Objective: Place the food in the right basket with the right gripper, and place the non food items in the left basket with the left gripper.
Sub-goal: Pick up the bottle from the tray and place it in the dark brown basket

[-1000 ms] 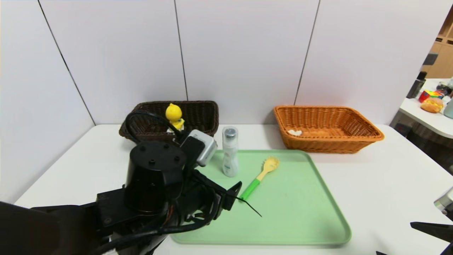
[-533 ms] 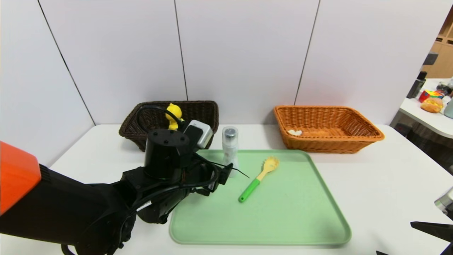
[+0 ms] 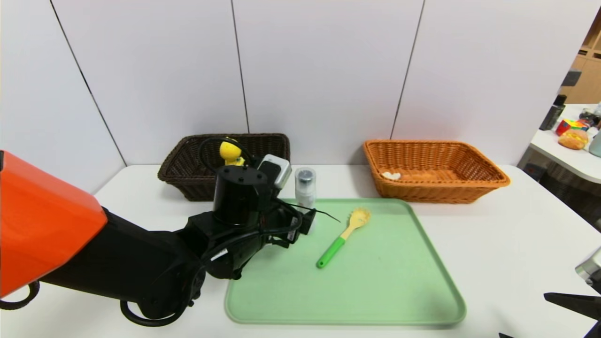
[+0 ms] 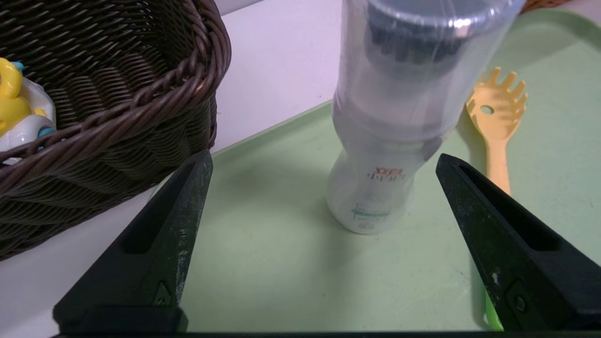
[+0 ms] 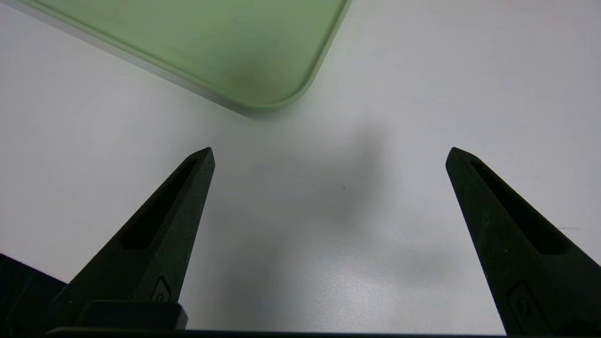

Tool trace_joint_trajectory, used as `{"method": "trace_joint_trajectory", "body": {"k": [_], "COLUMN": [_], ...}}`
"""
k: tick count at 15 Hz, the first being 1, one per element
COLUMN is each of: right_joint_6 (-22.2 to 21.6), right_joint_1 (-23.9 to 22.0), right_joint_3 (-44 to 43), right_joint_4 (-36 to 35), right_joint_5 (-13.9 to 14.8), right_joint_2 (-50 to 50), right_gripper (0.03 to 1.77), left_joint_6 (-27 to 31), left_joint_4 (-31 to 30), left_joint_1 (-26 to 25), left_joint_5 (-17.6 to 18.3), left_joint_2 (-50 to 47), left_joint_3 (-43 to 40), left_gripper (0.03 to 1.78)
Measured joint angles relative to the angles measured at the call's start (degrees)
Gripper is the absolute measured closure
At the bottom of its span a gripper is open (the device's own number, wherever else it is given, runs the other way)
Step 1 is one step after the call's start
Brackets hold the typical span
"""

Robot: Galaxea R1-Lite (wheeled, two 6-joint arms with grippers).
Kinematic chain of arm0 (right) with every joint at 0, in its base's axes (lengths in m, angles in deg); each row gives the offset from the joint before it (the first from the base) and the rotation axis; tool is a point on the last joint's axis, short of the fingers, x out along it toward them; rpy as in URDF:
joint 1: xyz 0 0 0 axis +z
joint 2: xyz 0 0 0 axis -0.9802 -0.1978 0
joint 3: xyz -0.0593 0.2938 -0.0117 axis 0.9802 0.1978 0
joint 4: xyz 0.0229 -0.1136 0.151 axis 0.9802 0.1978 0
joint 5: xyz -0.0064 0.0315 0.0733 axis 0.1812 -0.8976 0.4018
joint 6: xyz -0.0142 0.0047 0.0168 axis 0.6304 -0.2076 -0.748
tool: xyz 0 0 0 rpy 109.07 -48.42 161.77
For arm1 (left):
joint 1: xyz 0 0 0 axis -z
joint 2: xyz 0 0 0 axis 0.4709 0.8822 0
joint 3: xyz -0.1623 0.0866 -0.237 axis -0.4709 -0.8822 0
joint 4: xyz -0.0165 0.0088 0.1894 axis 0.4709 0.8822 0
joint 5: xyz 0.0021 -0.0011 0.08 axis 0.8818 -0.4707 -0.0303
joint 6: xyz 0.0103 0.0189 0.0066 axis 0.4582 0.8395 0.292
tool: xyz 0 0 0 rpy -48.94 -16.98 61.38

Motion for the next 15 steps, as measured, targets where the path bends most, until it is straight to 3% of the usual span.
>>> {"method": "trace_joint_trajectory", "body": {"k": [15], "right_joint_6": [0.0], "right_joint_1": [0.0], "right_joint_3": [0.3], "right_joint_4": [0.0], "right_joint_5": [0.1], "right_joint_2": [0.3], "right_gripper": [0.1], "left_joint_6": [0.0], "left_joint_4": [-0.1], "left_joint_1": [0.8], "left_joint_5": [-0.2], "left_joint_2": [4.6], "left_joint_3": [4.4], "left_gripper": [0.12]}}
